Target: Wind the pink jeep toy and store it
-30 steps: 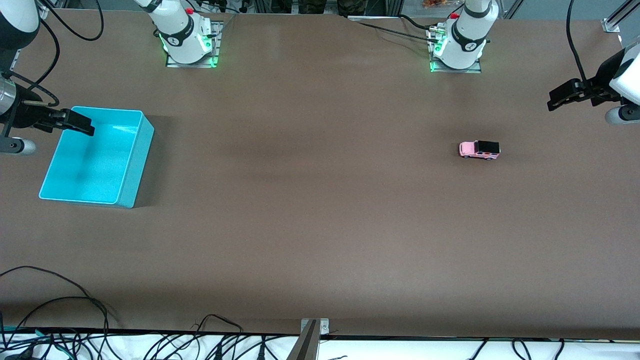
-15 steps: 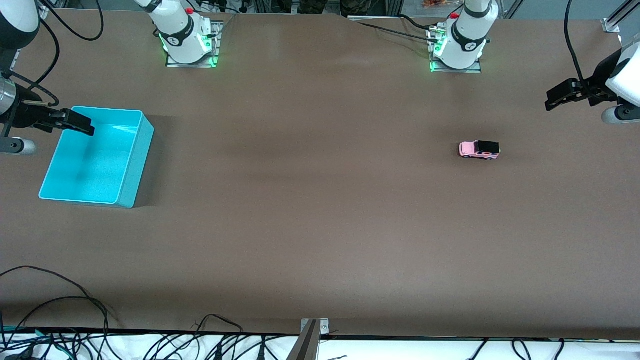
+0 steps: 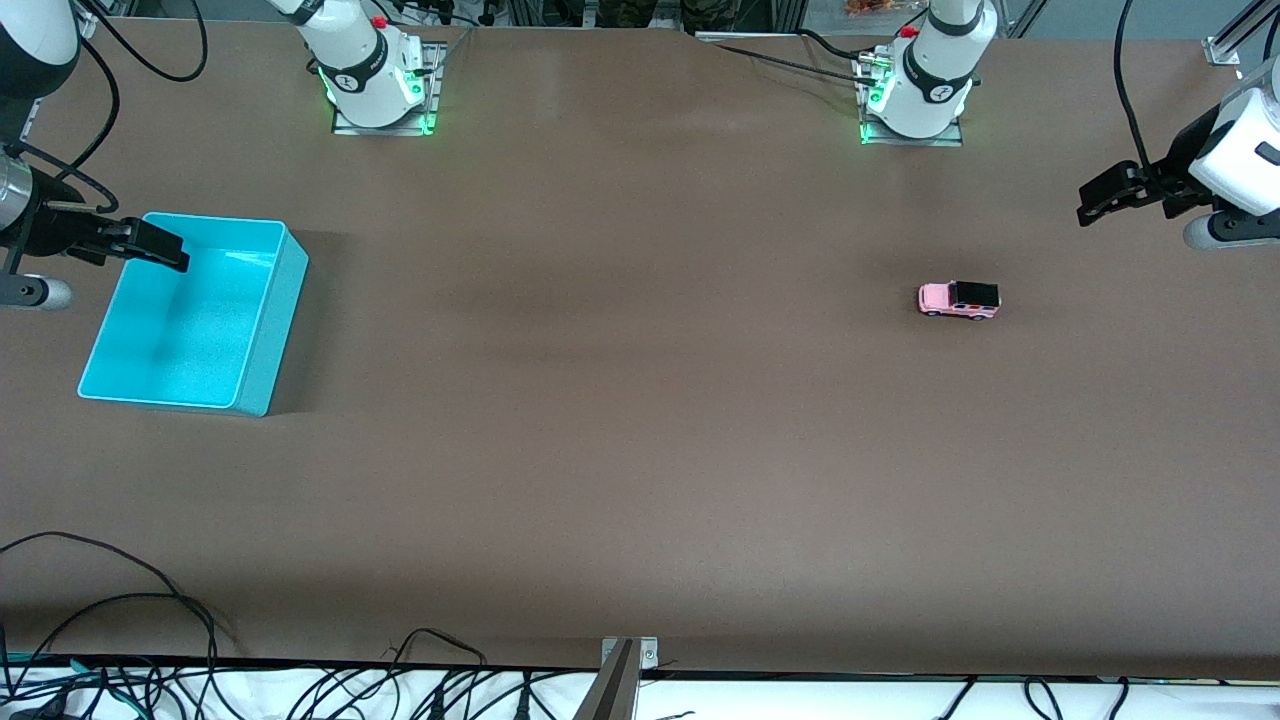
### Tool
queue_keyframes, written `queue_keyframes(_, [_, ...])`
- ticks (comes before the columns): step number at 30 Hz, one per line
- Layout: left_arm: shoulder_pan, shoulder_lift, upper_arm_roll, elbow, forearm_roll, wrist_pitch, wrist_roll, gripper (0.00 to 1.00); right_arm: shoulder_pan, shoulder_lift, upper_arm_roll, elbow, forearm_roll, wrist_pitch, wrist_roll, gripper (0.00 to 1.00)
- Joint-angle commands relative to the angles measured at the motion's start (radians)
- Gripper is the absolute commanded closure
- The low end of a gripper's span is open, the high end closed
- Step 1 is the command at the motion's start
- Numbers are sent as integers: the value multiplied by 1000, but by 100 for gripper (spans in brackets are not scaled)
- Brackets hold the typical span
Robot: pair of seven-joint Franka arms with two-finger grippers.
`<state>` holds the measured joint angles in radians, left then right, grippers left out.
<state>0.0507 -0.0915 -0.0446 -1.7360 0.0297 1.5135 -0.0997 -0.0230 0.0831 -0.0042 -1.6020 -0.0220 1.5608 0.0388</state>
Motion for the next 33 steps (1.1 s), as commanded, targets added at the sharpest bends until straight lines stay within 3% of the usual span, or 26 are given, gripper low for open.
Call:
queue_keyframes(1, [41,-37,2,-80,-20,68,21,0,2,-2,0,17,16,-18,3,0])
queue_keyframes(6, [49,-48,3,-148,-20,146,21,0,2,0,0,16,16,-19,3,0])
queue_keyframes(17, [54,-91,19,-390,-20,381,21,0,2,0,0,17,16,-18,3,0])
queue_keyframes(33, [46,-94,12,-390,-10,375,17,0,2,0,0,17,16,-18,3,0])
